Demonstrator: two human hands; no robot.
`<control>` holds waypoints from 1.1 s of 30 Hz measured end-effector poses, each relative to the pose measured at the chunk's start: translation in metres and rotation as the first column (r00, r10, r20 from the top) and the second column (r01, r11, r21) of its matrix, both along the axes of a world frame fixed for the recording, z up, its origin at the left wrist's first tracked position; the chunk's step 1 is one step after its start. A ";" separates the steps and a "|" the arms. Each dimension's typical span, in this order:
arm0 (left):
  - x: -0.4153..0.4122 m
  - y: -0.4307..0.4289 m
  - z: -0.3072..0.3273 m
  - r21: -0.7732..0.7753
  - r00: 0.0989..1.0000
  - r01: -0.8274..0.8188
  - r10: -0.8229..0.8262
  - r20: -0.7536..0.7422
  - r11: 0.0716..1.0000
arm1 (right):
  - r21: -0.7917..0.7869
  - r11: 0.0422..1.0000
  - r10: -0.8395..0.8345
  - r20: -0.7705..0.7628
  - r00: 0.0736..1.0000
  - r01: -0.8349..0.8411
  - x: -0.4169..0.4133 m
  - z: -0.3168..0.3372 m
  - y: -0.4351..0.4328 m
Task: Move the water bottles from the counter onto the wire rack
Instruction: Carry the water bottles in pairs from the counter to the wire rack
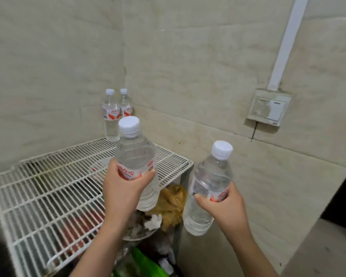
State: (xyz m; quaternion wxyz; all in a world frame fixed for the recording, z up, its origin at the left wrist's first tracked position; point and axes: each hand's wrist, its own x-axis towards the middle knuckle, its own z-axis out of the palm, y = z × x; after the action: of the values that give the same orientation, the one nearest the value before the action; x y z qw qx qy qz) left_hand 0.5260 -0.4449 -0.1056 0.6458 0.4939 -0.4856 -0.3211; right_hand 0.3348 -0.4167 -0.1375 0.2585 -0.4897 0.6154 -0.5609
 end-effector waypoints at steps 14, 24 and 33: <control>0.079 -0.094 0.003 0.072 0.900 -0.436 0.432 0.063 0.897 | -0.086 0.907 0.406 -0.078 0.911 -0.412 0.074 0.052 -0.230; 0.104 -0.114 -0.010 0.163 0.794 -0.607 0.601 0.091 0.778 | -0.026 0.888 0.456 -0.099 0.885 -0.460 0.112 0.055 -0.364; 0.104 -0.151 -0.013 0.174 0.768 -0.640 0.624 0.141 0.748 | 0.021 0.878 0.477 -0.109 0.872 -0.478 0.136 0.036 -0.413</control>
State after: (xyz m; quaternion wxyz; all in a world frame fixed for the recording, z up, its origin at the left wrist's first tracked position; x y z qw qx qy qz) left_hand 0.6303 -0.5960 -0.1191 0.6414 0.7064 -0.2762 -0.1150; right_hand 0.4708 -0.8301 -0.1019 0.3527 -0.6577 0.4869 -0.4538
